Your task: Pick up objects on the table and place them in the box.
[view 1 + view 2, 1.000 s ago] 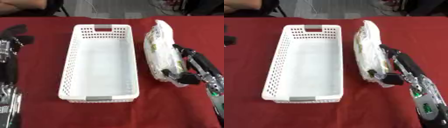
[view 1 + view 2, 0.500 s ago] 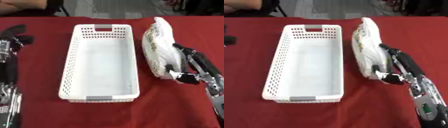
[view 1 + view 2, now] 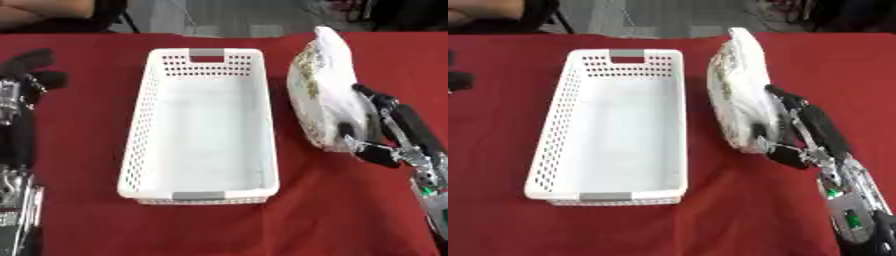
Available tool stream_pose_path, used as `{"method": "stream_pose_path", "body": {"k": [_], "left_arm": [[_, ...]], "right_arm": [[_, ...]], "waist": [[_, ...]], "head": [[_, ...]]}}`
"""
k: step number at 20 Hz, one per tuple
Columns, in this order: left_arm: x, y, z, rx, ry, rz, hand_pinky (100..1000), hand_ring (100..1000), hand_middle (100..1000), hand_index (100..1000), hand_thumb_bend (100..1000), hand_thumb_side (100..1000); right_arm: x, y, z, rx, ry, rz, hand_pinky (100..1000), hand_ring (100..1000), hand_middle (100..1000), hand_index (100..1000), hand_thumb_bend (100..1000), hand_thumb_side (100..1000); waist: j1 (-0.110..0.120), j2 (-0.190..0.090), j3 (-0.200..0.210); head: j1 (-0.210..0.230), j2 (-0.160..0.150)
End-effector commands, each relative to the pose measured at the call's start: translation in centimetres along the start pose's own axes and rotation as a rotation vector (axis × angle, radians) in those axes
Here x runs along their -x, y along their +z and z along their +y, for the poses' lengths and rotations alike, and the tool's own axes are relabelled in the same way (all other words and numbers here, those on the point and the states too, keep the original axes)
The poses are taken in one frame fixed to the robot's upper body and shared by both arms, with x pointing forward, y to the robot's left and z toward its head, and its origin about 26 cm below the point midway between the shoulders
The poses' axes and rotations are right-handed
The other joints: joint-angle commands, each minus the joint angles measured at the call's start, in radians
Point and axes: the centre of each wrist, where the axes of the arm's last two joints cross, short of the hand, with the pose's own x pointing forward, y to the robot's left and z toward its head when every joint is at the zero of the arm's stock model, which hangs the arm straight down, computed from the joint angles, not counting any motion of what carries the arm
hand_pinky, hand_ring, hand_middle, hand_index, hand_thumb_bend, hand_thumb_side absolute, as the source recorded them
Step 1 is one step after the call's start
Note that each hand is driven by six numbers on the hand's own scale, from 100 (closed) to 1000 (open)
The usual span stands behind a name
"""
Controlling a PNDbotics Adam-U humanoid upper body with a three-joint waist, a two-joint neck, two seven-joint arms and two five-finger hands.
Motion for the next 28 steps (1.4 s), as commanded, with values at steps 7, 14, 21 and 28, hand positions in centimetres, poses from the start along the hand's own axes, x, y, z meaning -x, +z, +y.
{"method": "stream_pose_path", "body": {"k": [7,14,21,28], "left_arm": [[-0.5,-0.5,0.3,0.008,-0.01,-0.026,670,605,785,740,100,1000],[-0.4,-0.4,0.3,0.009,-0.011,-0.023,671,606,786,740,100,1000],[-0.4,-0.4,0.3,0.01,-0.011,-0.022,671,606,786,740,100,1000],[-0.4,-0.4,0.3,0.013,-0.01,-0.022,671,606,786,740,100,1000]], "right_arm": [[-0.2,-0.1,-1.0,0.097,-0.009,0.006,100,100,100,283,100,100],[-2.2,-0.2,-3.9,0.391,-0.094,-0.036,100,100,100,272,100,100],[-4.4,0.0,-6.4,0.62,-0.19,-0.095,100,100,100,269,100,100],[-5.8,-0.3,-7.0,0.591,-0.199,-0.188,100,100,100,266,100,100]], "waist": [[0.002,-0.009,-0.002],[0.003,-0.01,-0.006],[0.002,-0.011,-0.006],[0.001,-0.012,-0.002]], "head": [[-0.006,-0.009],[-0.005,-0.009],[-0.006,-0.01],[-0.008,-0.01]]}}
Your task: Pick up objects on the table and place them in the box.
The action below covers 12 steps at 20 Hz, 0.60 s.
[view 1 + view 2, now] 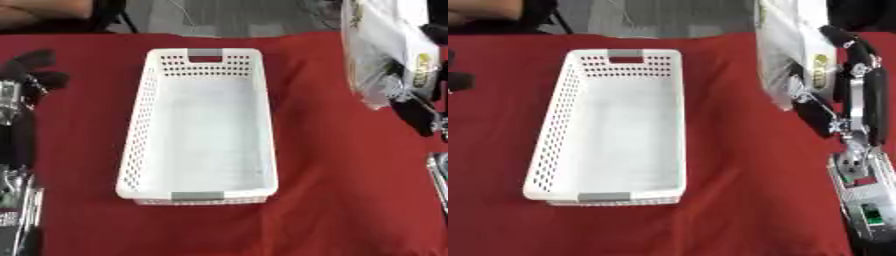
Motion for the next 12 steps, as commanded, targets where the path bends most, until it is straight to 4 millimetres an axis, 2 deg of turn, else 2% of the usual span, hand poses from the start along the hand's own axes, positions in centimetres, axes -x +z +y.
{"method": "stream_pose_path", "body": {"k": [1,8,12], "left_arm": [[-0.5,-0.4,0.3,0.012,-0.01,-0.025,671,606,786,740,100,1000],[-0.3,-0.4,0.2,0.019,-0.008,-0.021,671,605,786,739,100,1000],[-0.3,-0.3,0.1,0.024,-0.006,-0.02,671,606,786,739,100,1000]], "right_arm": [[-1.3,-1.2,-0.9,-0.005,-0.009,-0.088,100,100,100,266,100,100],[-4.8,-3.3,-0.8,-0.062,-0.086,-0.271,100,100,100,258,100,100],[-7.6,-5.0,-1.0,-0.059,-0.152,-0.379,100,100,100,252,100,100]], "waist": [[0.0,-0.013,0.002],[-0.001,-0.017,0.008],[0.001,-0.019,0.013]], "head": [[-0.009,-0.009],[-0.016,-0.007],[-0.021,-0.006]]}}
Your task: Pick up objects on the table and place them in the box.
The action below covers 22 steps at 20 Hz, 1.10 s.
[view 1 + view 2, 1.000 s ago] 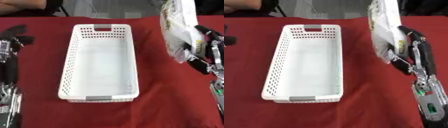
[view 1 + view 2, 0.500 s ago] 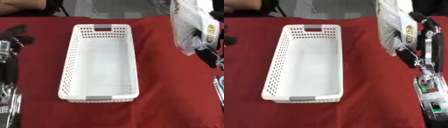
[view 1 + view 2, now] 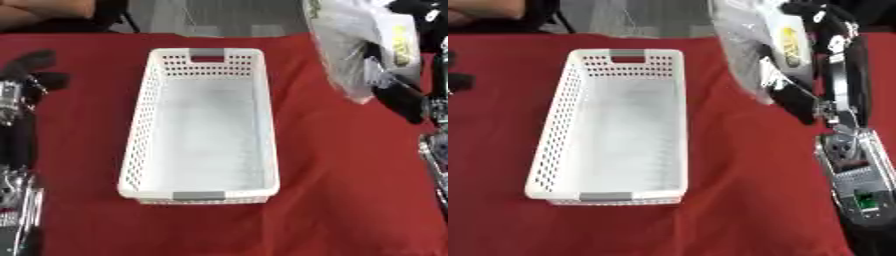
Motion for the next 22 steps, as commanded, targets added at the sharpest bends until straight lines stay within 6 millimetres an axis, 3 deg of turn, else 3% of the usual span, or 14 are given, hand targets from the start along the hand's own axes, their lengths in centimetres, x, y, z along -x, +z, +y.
{"method": "stream_pose_path", "body": {"k": [1,7,13,19,20,21,22], "left_arm": [[-0.4,-0.4,0.3,0.016,-0.008,-0.023,671,606,786,739,100,1000],[-0.4,-0.3,0.1,0.023,-0.004,-0.02,672,606,787,739,100,1000],[-0.4,-0.4,0.0,0.029,0.001,-0.022,672,606,787,739,100,1000],[-0.4,-0.4,0.0,0.031,0.002,-0.023,672,605,787,739,100,1000],[-0.4,-0.4,0.0,0.032,0.002,-0.022,672,606,787,739,100,1000],[-0.4,-0.4,0.0,0.033,0.003,-0.022,672,606,787,739,100,1000],[-0.4,-0.4,0.0,0.033,0.003,-0.023,672,606,787,739,100,1000]], "right_arm": [[-2.0,-2.0,-0.7,0.012,-0.04,-0.106,100,100,100,251,100,100],[-5.2,-4.2,-0.4,-0.041,-0.12,-0.265,100,100,100,244,100,100],[-7.0,-4.6,1.3,-0.225,-0.147,-0.398,100,100,100,259,100,117],[-6.6,-3.8,4.3,-0.429,-0.147,-0.469,100,100,100,283,100,141],[-6.3,-3.6,4.8,-0.458,-0.145,-0.471,100,100,104,291,100,100],[-5.9,-3.4,5.5,-0.498,-0.137,-0.474,100,101,129,314,100,172],[-5.6,-3.2,6.1,-0.534,-0.127,-0.479,100,110,138,322,100,177]], "waist": [[0.001,-0.018,0.004],[0.001,-0.02,0.013],[-0.002,-0.021,0.02],[-0.004,-0.02,0.024],[-0.004,-0.019,0.024],[-0.004,-0.019,0.025],[-0.004,-0.019,0.025]], "head": [[-0.015,-0.006],[-0.021,-0.006],[-0.029,-0.008],[-0.032,-0.008],[-0.033,-0.008],[-0.034,-0.009],[-0.034,-0.009]]}}
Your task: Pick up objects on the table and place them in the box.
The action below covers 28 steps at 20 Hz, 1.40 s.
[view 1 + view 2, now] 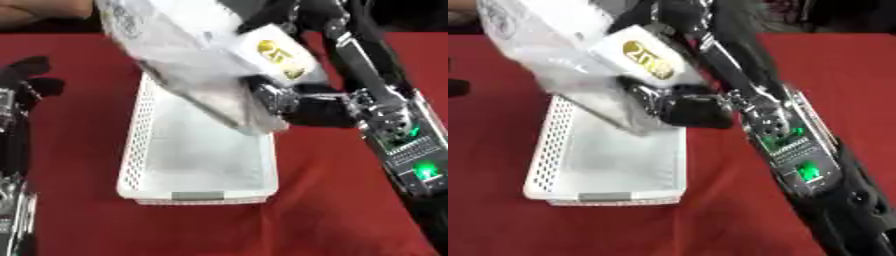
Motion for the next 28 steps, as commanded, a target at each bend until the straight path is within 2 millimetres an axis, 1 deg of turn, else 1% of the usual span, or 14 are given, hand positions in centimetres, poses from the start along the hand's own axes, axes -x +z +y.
{"method": "stream_pose_path", "body": {"k": [1,2,3,4,5,6,7,9,12,19,20,21,23,28], "left_arm": [[-0.5,-0.5,0.2,0.011,-0.003,-0.027,673,606,788,739,100,1000],[-0.5,-0.5,0.2,0.011,-0.003,-0.027,673,606,788,739,100,1000],[-0.5,-0.5,0.2,0.012,-0.003,-0.027,673,606,788,739,100,1000],[-0.5,-0.5,0.2,0.012,-0.002,-0.027,673,606,788,739,100,1000],[-0.5,-0.5,0.2,0.013,-0.002,-0.027,673,606,788,739,100,1000],[-0.5,-0.5,0.2,0.013,-0.002,-0.027,673,606,788,739,100,1000],[-0.5,-0.5,0.2,0.013,-0.002,-0.026,673,606,788,739,100,1000],[-0.5,-0.4,0.2,0.011,-0.003,-0.025,673,606,788,739,100,1000],[-0.5,-0.4,0.2,0.011,-0.004,-0.024,673,606,788,739,100,1000],[-0.5,-0.4,0.3,0.01,-0.005,-0.023,673,605,788,738,100,1000],[-0.5,-0.4,0.3,0.01,-0.005,-0.023,673,606,788,738,100,1000],[-0.5,-0.4,0.3,0.01,-0.005,-0.023,673,606,788,738,100,1000],[-0.5,-0.4,0.3,0.01,-0.005,-0.023,673,606,788,738,100,1000],[-0.4,-0.3,0.3,0.011,-0.006,-0.019,674,606,788,738,100,1000]], "right_arm": [[0.8,-0.3,1.3,-0.113,0.023,-0.026,100,251,264,446,100,263],[1.2,-0.1,1.9,-0.168,0.034,-0.031,100,359,374,571,100,450],[1.5,0.1,2.6,-0.253,0.05,-0.044,144,598,635,799,214,635],[1.8,0.2,3.3,-0.342,0.065,-0.058,227,646,689,834,268,657],[2.1,0.5,3.9,-0.454,0.081,-0.065,757,884,922,1000,502,697],[2.4,0.7,4.3,-0.553,0.094,-0.069,904,962,995,1000,565,721],[2.6,0.9,4.5,-0.627,0.097,-0.067,970,1000,1000,1000,617,743],[2.9,1.1,4.4,-0.687,0.089,-0.06,1000,1000,1000,1000,672,768],[3.0,1.4,4.0,-0.685,0.075,-0.044,1000,1000,1000,1000,699,777],[3.0,1.8,3.5,-0.646,0.076,-0.005,1000,1000,1000,1000,659,783],[3.1,1.8,3.5,-0.638,0.077,0.002,1000,1000,1000,1000,689,778],[3.1,1.9,3.4,-0.63,0.077,0.008,1000,1000,1000,1000,633,792],[3.1,1.8,3.2,-0.603,0.08,0.02,1000,1000,1000,1000,620,798],[3.4,1.2,0.6,-0.472,0.132,0.061,995,1000,1000,1000,602,823]], "waist": [[0.002,-0.017,0.002],[0.002,-0.017,0.002],[0.002,-0.016,0.002],[0.002,-0.016,0.002],[0.002,-0.015,0.002],[0.002,-0.015,0.001],[0.003,-0.015,0.0],[0.003,-0.015,-0.002],[0.004,-0.016,-0.004],[0.005,-0.016,-0.008],[0.005,-0.016,-0.008],[0.005,-0.016,-0.008],[0.006,-0.017,-0.009],[0.006,-0.02,-0.011]], "head": [[-0.01,-0.01],[-0.01,-0.011],[-0.01,-0.011],[-0.009,-0.011],[-0.01,-0.011],[-0.01,-0.01],[-0.009,-0.011],[-0.007,-0.011],[-0.006,-0.011],[-0.004,-0.012],[-0.004,-0.012],[-0.005,-0.012],[-0.004,-0.012],[-0.005,-0.013]]}}
